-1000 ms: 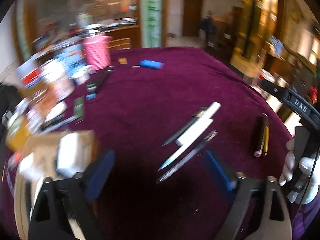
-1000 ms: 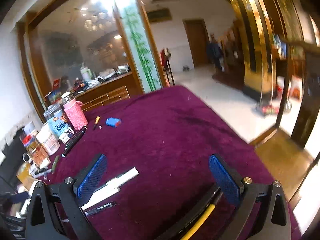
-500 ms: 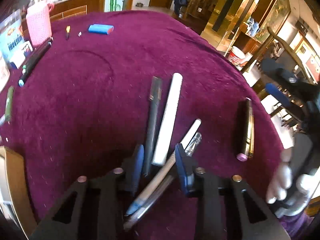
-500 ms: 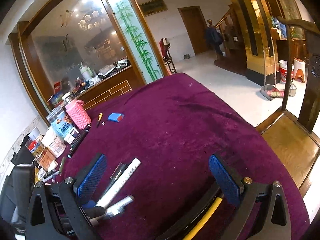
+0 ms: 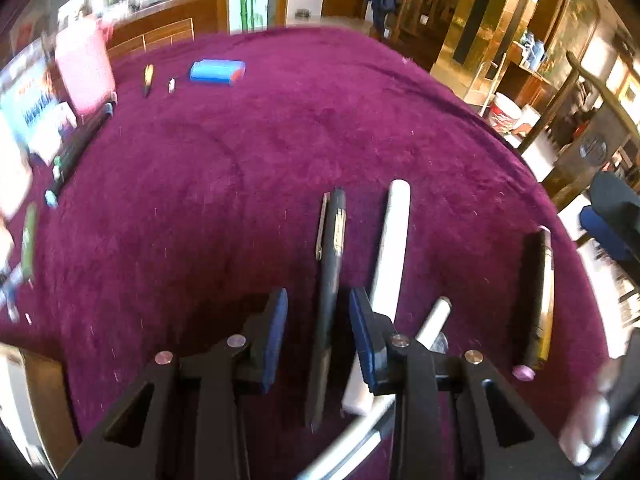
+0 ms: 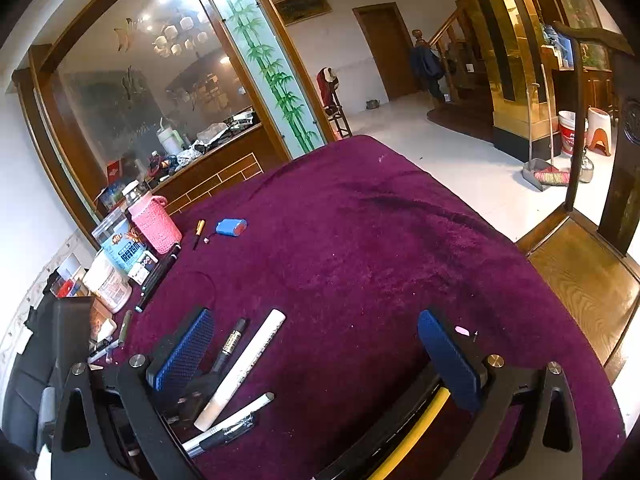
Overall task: Organize rigid objects
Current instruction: 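Grasp a black pen with the left tool while the right tool grasps a white marker, then release the black pen into the box with the left tool while the right tool drops the white marker there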
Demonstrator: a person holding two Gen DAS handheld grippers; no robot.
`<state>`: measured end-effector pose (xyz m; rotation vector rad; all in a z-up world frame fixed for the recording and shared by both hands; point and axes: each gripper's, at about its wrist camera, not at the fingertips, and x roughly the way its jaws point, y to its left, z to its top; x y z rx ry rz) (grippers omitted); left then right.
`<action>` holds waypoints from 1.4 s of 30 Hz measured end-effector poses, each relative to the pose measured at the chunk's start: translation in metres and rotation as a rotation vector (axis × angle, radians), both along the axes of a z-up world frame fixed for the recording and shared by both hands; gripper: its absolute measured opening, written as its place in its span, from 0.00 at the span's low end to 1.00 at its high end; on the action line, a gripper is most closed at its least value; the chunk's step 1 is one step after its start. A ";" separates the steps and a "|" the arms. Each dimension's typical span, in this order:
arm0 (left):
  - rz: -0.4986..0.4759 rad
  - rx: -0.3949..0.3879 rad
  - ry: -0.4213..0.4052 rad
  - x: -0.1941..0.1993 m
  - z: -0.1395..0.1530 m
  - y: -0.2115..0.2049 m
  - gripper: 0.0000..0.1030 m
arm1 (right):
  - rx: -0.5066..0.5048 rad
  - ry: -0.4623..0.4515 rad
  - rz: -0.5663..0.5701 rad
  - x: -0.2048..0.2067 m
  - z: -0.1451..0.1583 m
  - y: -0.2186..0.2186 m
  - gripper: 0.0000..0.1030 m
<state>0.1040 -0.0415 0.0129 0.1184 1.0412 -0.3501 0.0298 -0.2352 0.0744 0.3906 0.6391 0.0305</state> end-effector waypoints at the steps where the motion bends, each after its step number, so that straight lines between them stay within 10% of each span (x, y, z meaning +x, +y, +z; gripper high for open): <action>1: -0.004 0.027 -0.016 0.002 -0.002 -0.002 0.30 | -0.002 0.001 0.001 0.000 0.000 0.000 0.99; 6: -0.019 0.063 -0.032 0.000 0.000 -0.015 0.09 | -0.016 0.005 0.014 0.001 -0.002 0.003 0.99; 18: 0.077 -0.275 -0.164 -0.110 0.087 0.095 0.09 | 0.008 0.047 0.128 0.009 -0.014 0.018 0.99; 23: 0.168 -0.300 -0.236 -0.172 0.108 0.159 0.09 | 0.036 0.146 0.182 0.021 -0.016 0.044 0.99; 31: 0.378 -0.352 -0.200 -0.224 0.077 0.256 0.09 | -0.219 0.417 0.215 0.069 -0.047 0.110 0.62; 35: 0.458 -0.365 -0.179 -0.242 0.061 0.293 0.09 | -0.341 0.402 0.195 0.066 -0.051 0.130 0.33; 42: 0.513 -0.396 -0.183 -0.246 0.050 0.323 0.09 | -0.102 0.379 0.238 0.048 -0.038 0.113 0.15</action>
